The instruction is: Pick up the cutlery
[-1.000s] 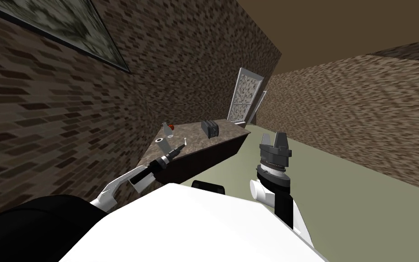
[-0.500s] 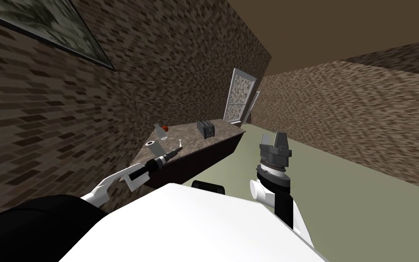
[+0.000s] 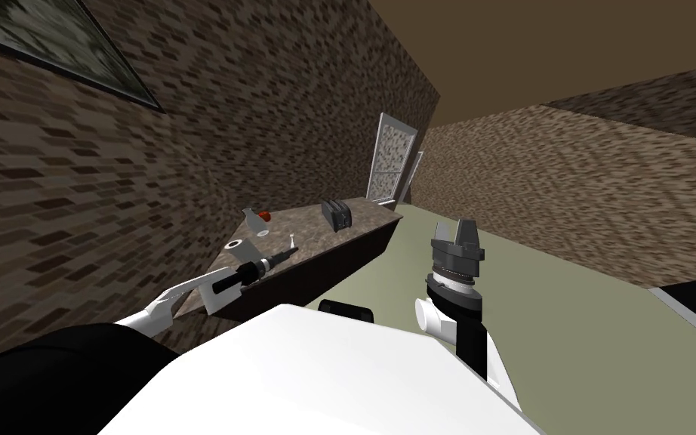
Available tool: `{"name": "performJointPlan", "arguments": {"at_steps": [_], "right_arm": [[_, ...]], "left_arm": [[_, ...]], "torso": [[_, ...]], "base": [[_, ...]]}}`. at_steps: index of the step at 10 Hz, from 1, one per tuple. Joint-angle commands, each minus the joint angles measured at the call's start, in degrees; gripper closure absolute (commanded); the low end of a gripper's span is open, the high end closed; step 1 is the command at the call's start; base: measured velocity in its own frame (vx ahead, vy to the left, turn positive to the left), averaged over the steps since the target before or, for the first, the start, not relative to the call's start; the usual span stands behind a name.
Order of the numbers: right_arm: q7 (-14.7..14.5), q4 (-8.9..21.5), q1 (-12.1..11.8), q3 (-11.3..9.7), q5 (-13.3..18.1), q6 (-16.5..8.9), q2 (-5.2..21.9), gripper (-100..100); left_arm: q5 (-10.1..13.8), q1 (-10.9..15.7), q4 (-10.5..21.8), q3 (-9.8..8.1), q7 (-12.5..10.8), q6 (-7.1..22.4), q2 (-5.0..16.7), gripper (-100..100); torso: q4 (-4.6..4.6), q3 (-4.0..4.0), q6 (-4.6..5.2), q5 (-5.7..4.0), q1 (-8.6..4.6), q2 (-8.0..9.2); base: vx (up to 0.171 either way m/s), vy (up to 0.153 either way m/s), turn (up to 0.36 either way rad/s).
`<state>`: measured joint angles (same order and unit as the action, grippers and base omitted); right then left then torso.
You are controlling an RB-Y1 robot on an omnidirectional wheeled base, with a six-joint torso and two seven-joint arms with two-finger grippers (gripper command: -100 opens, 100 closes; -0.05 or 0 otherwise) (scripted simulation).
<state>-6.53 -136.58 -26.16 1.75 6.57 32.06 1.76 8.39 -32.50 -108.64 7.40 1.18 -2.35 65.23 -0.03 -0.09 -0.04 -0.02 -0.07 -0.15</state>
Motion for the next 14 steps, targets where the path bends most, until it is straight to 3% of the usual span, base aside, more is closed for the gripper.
{"name": "performJointPlan", "arguments": {"at_steps": [1,3,4,6,7,10,14], "right_arm": [[0.0,0.0,0.0,0.0,0.0,0.0,0.0,0],[0.0,0.0,0.0,0.0,0.0,0.0,0.0,0],[0.0,0.0,0.0,0.0,0.0,0.0,0.0,0],[0.0,0.0,0.0,0.0,0.0,0.0,0.0,0],[0.0,0.0,0.0,0.0,0.0,0.0,0.0,0],[0.0,0.0,0.0,0.0,0.0,0.0,0.0,0],[0.0,0.0,0.0,0.0,0.0,0.0,0.0,0]], "left_arm": [[0.61,0.38,1.72,0.66,0.19,2.2,2.49,-100],[1.64,0.94,3.87,1.58,0.56,5.55,5.79,-100],[1.64,0.94,3.87,1.58,0.56,6.11,5.91,-100],[2.65,1.61,5.86,2.49,0.92,9.44,8.74,-100],[2.65,1.61,5.86,2.49,0.92,10.08,8.74,-100],[4.1,2.68,8.52,3.83,1.44,15.83,11.74,-100],[5.68,3.95,11.27,5.36,2.02,22.23,13.71,-100]], "torso": [[0.0,0.0,0.0,0.0,0.0,0.0],[-0.01,-0.02,0.04,-0.01,-0.03,-0.03],[-0.02,-0.05,0.04,0.0,0.02,-0.08],[-0.01,-0.02,0.03,0.01,0.03,-0.03],[-0.01,-0.04,0.02,0.0,0.04,-0.07],[-0.01,-0.02,0.01,0.01,0.04,-0.03],[-0.02,-0.05,0.0,0.03,0.13,-0.09]], "base": [[0.047,-0.026,-0.082],[0.06,-0.022,-0.168],[0.051,-0.005,-0.048],[0.057,-0.01,-0.126],[0.049,-0.003,-0.05],[0.057,-0.003,-0.119],[0.07,0.018,-0.109]]}}
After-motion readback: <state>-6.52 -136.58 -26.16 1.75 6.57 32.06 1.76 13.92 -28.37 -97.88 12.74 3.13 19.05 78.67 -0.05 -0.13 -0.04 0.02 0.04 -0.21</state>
